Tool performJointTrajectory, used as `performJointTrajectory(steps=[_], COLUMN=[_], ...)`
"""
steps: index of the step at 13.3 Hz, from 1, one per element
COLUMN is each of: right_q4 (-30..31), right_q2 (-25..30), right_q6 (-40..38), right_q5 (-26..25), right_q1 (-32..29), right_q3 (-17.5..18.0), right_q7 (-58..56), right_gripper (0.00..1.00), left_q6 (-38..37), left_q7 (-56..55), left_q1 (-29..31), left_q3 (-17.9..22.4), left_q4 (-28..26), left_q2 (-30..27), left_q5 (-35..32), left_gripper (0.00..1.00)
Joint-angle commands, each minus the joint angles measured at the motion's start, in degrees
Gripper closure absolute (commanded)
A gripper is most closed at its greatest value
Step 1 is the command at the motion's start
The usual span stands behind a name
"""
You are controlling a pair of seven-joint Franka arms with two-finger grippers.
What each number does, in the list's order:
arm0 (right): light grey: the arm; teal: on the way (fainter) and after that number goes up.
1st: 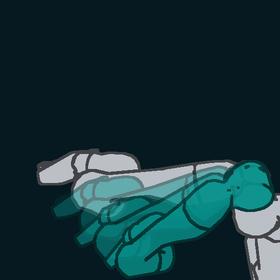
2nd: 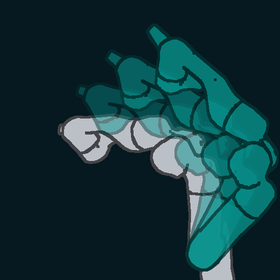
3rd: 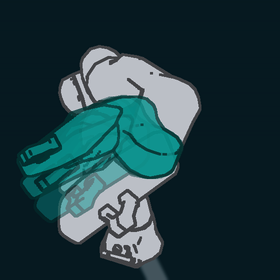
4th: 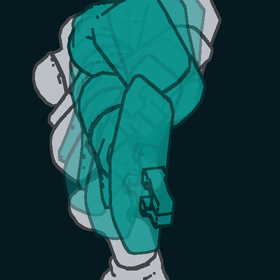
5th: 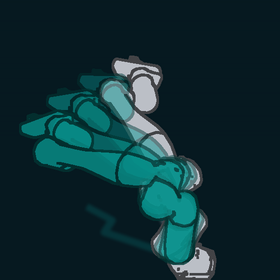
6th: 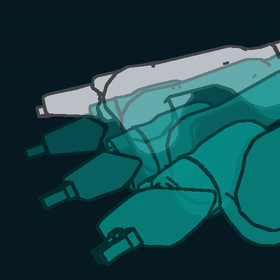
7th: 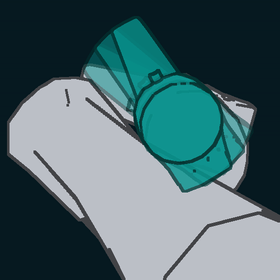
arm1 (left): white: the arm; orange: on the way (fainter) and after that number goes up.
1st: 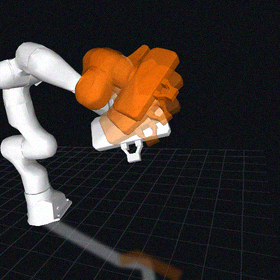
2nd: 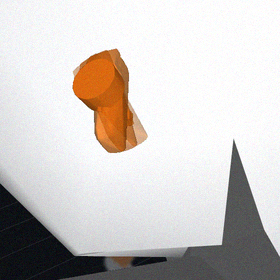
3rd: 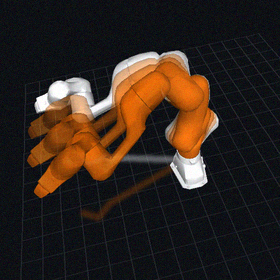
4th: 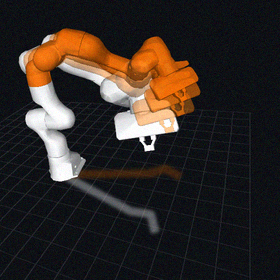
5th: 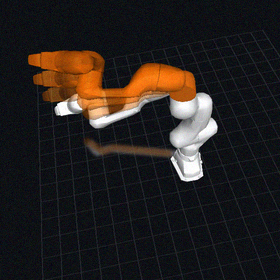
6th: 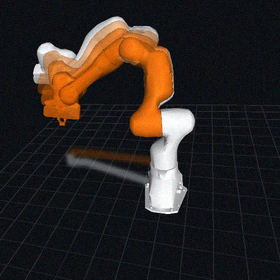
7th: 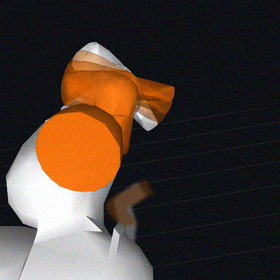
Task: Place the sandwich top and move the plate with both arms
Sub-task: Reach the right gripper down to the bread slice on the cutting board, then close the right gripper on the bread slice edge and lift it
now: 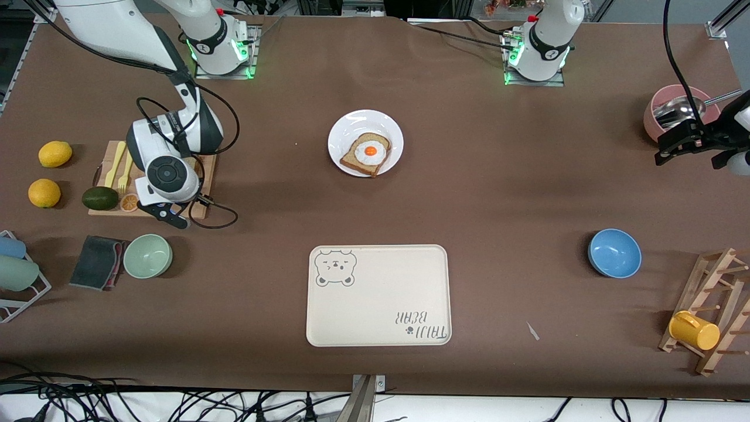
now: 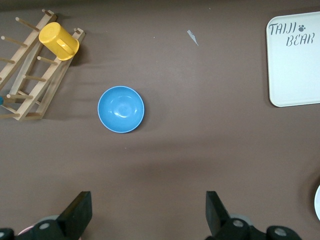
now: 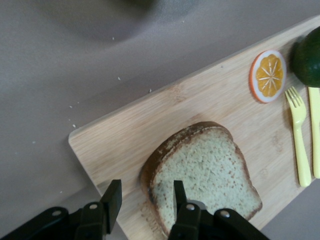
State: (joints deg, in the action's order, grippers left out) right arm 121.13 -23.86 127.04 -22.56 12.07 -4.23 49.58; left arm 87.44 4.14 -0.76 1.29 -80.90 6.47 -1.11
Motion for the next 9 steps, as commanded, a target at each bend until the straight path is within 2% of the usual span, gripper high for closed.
performJointTrajectory(steps=[1, 3, 4, 7, 9], right_q4=[0.95, 1.04, 1.04, 0.95, 0.77], right_q2=[-0.4, -0.75, -0.92, -0.93, -1.01], right_q6=[1.37, 1.37, 1.29, 1.28, 0.67], right_q5=[-1.96, -2.14, -2.14, -2.14, -2.05], right_q1=[0.41, 0.32, 0.32, 0.32, 0.32], right_q3=[-0.51, -0.6, -0.6, -0.6, -0.6], right_q7=[1.49, 1.49, 1.49, 1.49, 1.58], right_gripper=[0.51, 0.55, 0.63, 1.0, 1.0], left_q6=[-0.08, -0.08, -0.16, -0.08, -0.16], left_q7=[-0.53, -0.53, -0.53, -0.62, -0.53], left_q1=[-0.03, -0.03, -0.12, -0.12, -0.12], left_q3=[0.03, 0.03, 0.03, 0.03, 0.03], left_q4=[0.13, 0.13, 0.13, 0.13, 0.13], left_q2=[-0.05, -0.14, -0.14, -0.14, -0.14], left_q5=[1.55, 1.55, 1.55, 1.55, 1.55], left_gripper=[0.0, 0.0, 0.0, 0.0, 0.0])
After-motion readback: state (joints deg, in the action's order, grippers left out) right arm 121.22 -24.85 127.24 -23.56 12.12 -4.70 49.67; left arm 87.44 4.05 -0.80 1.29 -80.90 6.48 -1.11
